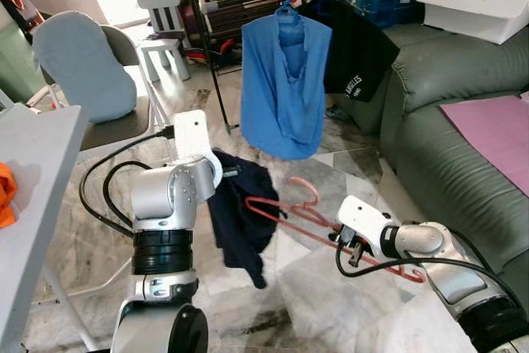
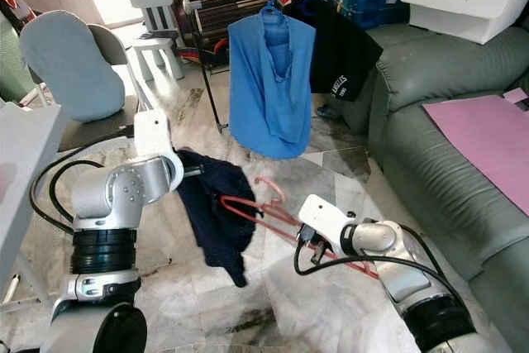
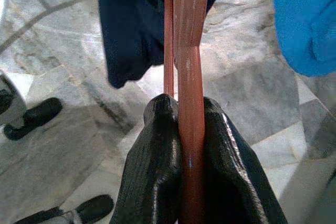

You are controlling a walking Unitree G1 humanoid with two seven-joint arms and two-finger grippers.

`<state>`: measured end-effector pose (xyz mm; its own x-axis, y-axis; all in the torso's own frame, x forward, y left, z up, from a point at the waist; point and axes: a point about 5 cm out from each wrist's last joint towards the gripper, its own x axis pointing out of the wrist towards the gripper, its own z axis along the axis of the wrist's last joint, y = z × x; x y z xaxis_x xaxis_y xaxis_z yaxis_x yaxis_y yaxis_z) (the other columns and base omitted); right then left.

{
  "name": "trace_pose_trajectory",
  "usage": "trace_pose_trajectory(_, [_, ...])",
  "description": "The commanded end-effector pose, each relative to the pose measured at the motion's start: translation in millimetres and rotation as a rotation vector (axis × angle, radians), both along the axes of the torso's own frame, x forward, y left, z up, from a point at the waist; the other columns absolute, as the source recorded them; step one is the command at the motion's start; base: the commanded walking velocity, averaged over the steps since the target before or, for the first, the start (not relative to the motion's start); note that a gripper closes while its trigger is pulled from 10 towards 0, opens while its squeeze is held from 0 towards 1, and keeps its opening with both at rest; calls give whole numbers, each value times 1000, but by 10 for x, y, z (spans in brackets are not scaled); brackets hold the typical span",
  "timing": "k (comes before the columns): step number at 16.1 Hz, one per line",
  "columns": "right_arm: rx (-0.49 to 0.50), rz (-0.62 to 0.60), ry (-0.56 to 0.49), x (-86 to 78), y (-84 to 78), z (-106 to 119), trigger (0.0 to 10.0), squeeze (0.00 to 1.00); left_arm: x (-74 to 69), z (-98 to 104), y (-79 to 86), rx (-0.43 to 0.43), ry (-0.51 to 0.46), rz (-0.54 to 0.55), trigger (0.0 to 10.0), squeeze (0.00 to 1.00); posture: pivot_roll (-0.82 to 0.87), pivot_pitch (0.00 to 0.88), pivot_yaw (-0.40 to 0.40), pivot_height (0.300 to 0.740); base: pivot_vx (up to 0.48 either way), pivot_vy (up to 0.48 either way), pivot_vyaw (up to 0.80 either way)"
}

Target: Hang hanger

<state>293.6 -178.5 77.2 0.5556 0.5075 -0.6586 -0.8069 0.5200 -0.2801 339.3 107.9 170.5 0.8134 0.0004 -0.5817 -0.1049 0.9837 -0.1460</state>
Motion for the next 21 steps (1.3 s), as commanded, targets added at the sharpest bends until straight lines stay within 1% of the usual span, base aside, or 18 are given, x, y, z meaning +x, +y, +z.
trace_pose_trajectory(1, [11,-15,-42,61,3,70,10000,0,-9,58,82,6,-29,25,10000,0,-95,13,153,740,0,0,0])
trace_pose_trajectory(2, [19,-46,-47,77,-37,69,10000,0,-10,48,133,2,-36,39,10000,0,-96,14,152,740,0,0,0])
trace_pose_trajectory(3, [51,-149,-67,128,-139,84,10000,0,-16,34,182,-146,-82,29,10000,0,-95,15,151,740,0,0,0])
trace_pose_trajectory(4, [60,-194,-80,156,-182,92,10000,0,-27,27,190,-216,-84,31,10000,0,-95,16,150,740,0,0,0])
trace_pose_trajectory(5, [95,-272,-107,211,-246,124,10000,0,-34,42,182,-306,-141,-50,10000,0,-95,17,150,740,0,0,0])
trace_pose_trajectory(6, [144,-340,-127,259,-286,163,10000,0,-53,42,173,-333,-178,-120,10000,0,-98,19,151,740,0,0,0])
trace_pose_trajectory(7, [182,-394,-140,298,-315,196,10000,0,-69,10,166,-348,-158,-122,10000,0,-98,19,151,740,0,0,0])
trace_pose_trajectory(8, [231,-463,-176,368,-347,263,10000,0,-96,-33,123,-336,-138,-140,10000,0,-97,19,147,740,0,0,0])
trace_pose_trajectory(9, [249,-485,-190,394,-352,286,10000,0,-105,-43,101,-333,-138,-156,10000,0,-97,19,147,740,0,0,0])
trace_pose_trajectory(11, [355,-561,-209,473,-339,364,10000,0,-173,7,-83,-372,-195,-321,10000,0,-97,20,143,740,0,0,0])
trace_pose_trajectory(12, [465,-637,-211,531,-327,424,10000,0,-260,-4,-212,-366,-218,-454,10000,0,-98,20,142,740,0,0,0])
trace_pose_trajectory(13, [513,-677,-209,560,-324,456,10000,0,-303,-40,-257,-352,-215,-505,10000,0,-98,20,142,740,0,0,0])
trace_pose_trajectory(14, [601,-725,-207,611,-295,529,10000,0,-367,-130,-308,-323,-194,-567,10000,0,-98,19,141,740,0,0,0])
trace_pose_trajectory(15, [683,-750,-200,645,-256,601,10000,0,-396,-208,-321,-287,-174,-591,10000,0,-102,20,141,740,0,0,0])
trace_pose_trajectory(17, [974,-790,-224,765,-60,982,10000,0,-468,-424,-346,-198,-145,-659,10000,0,-108,20,137,740,0,0,0])
trace_pose_trajectory(18, [1072,-823,-238,806,-4,1112,10000,0,-499,-502,-360,-182,-127,-684,10000,0,-109,20,136,740,0,0,0])
trace_pose_trajectory(19, [1189,-875,-257,860,36,1267,10000,0,-544,-601,-363,-106,-125,-739,10000,0,-110,21,134,740,0,0,0])
trace_pose_trajectory(21, [1266,-891,-239,889,68,1335,10000,0,-601,-682,-382,-98,-96,-774,10000,0,-109,20,127,740,0,0,0])
